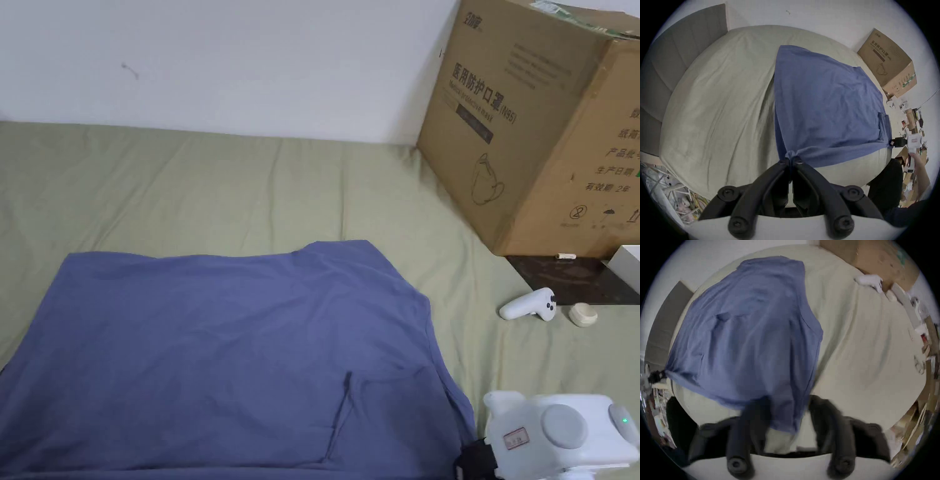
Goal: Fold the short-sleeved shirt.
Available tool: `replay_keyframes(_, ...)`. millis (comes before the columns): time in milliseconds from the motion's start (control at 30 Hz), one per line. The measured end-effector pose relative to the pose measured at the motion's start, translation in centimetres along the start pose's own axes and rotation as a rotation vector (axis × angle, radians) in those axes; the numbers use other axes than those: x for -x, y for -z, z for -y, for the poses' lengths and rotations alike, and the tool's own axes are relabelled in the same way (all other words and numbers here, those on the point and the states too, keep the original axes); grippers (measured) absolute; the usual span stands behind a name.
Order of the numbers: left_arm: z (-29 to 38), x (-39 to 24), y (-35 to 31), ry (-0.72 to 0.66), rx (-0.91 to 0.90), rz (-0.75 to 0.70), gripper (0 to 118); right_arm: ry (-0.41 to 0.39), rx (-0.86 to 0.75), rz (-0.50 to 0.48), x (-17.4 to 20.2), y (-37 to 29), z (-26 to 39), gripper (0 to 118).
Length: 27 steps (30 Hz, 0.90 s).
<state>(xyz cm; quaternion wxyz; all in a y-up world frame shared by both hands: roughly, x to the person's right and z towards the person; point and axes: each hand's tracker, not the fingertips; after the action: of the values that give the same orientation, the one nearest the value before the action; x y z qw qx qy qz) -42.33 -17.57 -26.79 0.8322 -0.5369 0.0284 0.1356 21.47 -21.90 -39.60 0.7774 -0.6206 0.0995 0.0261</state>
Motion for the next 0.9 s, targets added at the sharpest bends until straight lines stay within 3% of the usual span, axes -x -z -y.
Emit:
replay_keyframes(33,0.0,0.1,0.0,-0.012,0.001,0.011,2,-0.005,-0.009,-0.011,-0.3,-0.6,0.2,2)
replay_keyframes(67,0.1,0.2,0.1,-0.027,0.003,0.027,2,0.016,-0.023,-0.105,-0.5,-1.0,0.3,2)
replay_keyframes(267,0.2,1.4,0.4,-0.047,0.017,0.040,2,0.008,-0.061,-0.097,0.0,-3.7,1.0,2)
replay_keyframes(567,-4.3,1.7,-2.1,-0.134,-0.090,0.156,2,0.161,-0.234,-0.229,-0.8,-8.6,-3.1,2)
replay_keyframes(900,-16.6,0.0,4.9,-0.137,-0.067,0.113,2,0.178,-0.287,-0.165,-0.1,-2.4,-18.0,2)
